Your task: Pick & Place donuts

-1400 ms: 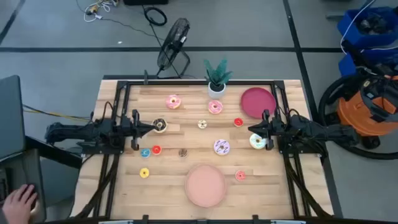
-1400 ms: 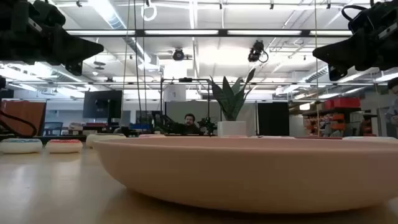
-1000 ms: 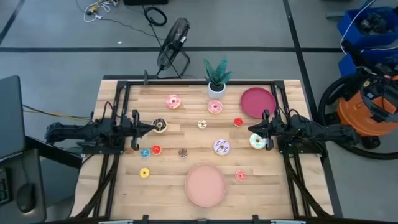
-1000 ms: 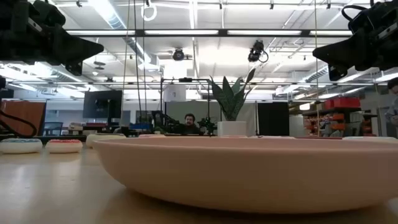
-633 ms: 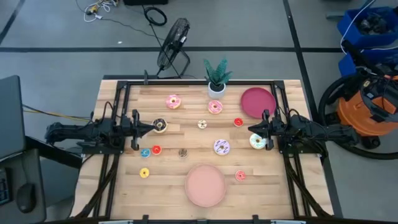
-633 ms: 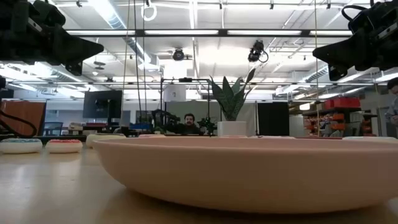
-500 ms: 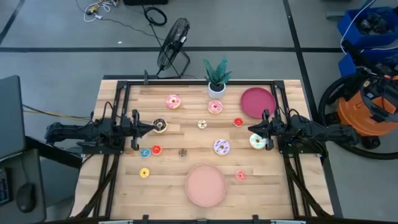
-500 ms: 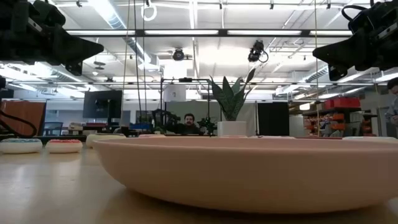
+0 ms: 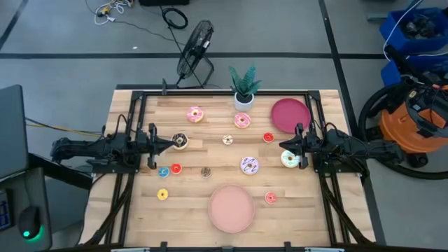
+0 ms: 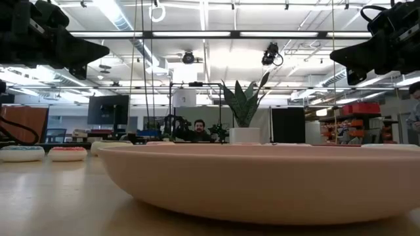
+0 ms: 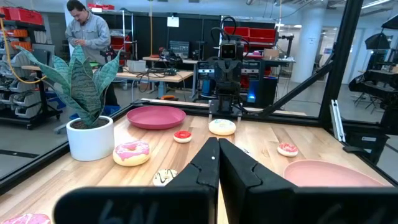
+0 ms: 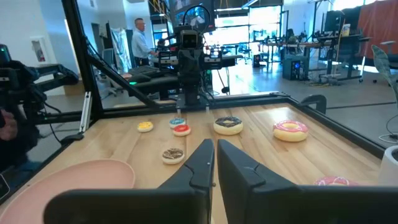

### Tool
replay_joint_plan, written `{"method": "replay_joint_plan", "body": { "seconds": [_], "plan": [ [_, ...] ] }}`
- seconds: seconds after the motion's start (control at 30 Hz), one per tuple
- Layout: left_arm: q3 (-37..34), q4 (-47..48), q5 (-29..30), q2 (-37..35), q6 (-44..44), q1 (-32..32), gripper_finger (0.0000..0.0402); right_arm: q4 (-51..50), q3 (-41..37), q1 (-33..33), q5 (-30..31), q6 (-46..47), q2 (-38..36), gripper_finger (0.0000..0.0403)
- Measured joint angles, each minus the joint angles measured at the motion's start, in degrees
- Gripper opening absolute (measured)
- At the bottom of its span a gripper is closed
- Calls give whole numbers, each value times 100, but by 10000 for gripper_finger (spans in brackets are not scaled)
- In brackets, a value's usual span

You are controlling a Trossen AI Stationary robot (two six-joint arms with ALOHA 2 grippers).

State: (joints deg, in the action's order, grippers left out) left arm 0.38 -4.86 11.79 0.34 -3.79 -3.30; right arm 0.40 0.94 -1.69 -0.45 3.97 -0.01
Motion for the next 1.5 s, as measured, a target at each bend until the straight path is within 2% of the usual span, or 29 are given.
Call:
{"method": "replay_joint_plan", "body": {
  "seconds": [0.33, 0.57, 0.63, 0.7, 0.83, 0.93, 1.07, 1.17, 1.27, 1.5],
  "plan": [
    [2, 1, 0, 1, -2, 0, 12, 0, -1, 2, -2, -2, 0, 31],
    [0, 0, 0, 0, 2, 0, 12, 22, 0, 2, 109, -641, 0, 31],
    [1, 0, 0, 1, -2, 1, 12, 115, -1, 2, 171, -581, 0, 31],
    [2, -14, 1, 2, 1, -1, 12, 190, 1, 2, 177, -116, 0, 31],
    [0, -43, 0, 2, 0, 1, 12, 419, 1, 2, 457, 326, -1, 31],
    [1, -78, 0, 0, 1, 0, 12, 551, 1, 2, 501, 129, 0, 31],
    [1, -127, 0, 0, 2, 1, 12, 539, 3, 2, 1019, 124, 279, 35],
    [2, -136, 0, 0, 0, 1, 12, 526, 1, 0, 1253, 339, 715, 56],
    [0, -136, 2, 2, 4, 1, 12, 452, 1, 0, 1387, 545, 1253, 93],
    [2, -221, 75, 2, 109, 1, 12, 271, 1, 2, 1917, 763, 2338, 232]
  ]
}}
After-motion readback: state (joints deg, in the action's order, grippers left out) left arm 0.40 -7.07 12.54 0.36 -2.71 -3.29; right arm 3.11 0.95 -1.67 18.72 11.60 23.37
